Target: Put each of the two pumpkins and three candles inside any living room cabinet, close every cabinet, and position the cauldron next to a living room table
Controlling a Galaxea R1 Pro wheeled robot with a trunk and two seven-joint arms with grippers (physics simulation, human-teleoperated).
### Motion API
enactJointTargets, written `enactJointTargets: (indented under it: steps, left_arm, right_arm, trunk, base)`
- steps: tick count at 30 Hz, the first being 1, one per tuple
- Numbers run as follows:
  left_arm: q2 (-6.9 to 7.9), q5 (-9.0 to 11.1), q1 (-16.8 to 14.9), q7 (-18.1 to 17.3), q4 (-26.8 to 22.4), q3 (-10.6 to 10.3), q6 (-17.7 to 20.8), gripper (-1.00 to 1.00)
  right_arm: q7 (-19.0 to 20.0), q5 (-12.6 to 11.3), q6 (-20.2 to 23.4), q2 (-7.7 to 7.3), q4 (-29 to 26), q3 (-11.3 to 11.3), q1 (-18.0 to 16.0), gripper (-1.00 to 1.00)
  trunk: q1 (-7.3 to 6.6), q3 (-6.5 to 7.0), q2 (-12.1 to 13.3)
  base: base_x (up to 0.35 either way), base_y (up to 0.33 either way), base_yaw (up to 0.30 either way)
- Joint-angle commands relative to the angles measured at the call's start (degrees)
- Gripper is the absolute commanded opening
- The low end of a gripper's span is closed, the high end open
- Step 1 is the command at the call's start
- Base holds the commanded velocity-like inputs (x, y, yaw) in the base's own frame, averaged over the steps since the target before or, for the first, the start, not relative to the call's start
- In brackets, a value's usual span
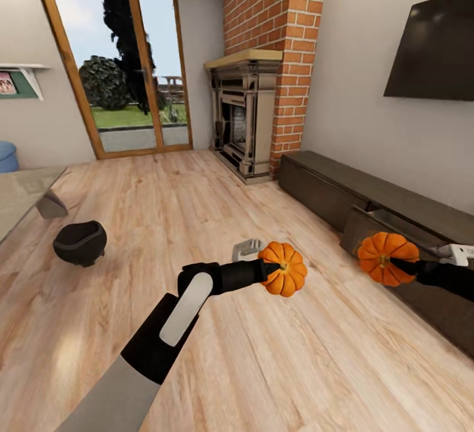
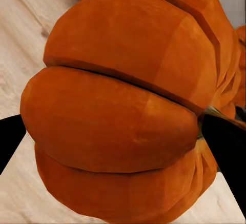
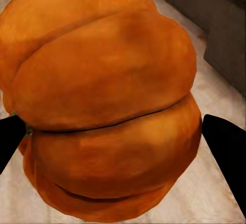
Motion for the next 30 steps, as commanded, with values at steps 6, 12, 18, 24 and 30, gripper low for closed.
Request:
enactJointTargets:
  steps: [6, 12, 18, 24, 30]
  left_arm:
    - [0.15, 0.26, 0.54, 0.07, 0.04, 0.00, -0.06, -1.00]
    - [0.40, 0.19, 1.19, 0.07, 0.06, 0.00, -0.08, -1.00]
    - [0.64, 0.11, 2.75, 0.09, -0.54, 0.00, -0.15, -1.00]
    - [0.80, -0.26, 4.08, 0.13, -0.75, -0.07, -0.21, -1.00]
    - [0.95, -0.41, 5.89, 0.33, -0.33, -0.08, -0.39, -1.00]
  right_arm:
    - [-6.16, 0.01, 0.31, 0.30, -0.01, 0.16, -0.30, -1.00]
    - [-7.64, 0.19, 0.24, 0.66, 0.05, 0.41, -0.56, -1.00]
    - [-18.55, -0.49, 0.31, 0.70, 1.61, 0.44, -1.04, -1.00]
    - [-19.64, -0.56, 2.48, 1.51, 2.12, 0.45, -1.43, -1.00]
    - [-19.36, -0.57, 3.63, 1.76, 17.56, 0.02, -9.69, -1.00]
  trunk:
    - [0.00, 0.25, 0.00]
    - [0.00, 0.49, 0.00]
    - [0.00, 0.73, 0.00]
    - [0.00, 0.98, 0.00]
    - [0.00, 1.22, 0.00]
  base:
    - [0.294, -0.129, -0.288]
    - [0.322, -0.017, -0.288]
    - [0.328, -0.006, -0.288]
    - [0.316, -0.122, -0.288]
    - [0.292, -0.192, -0.288]
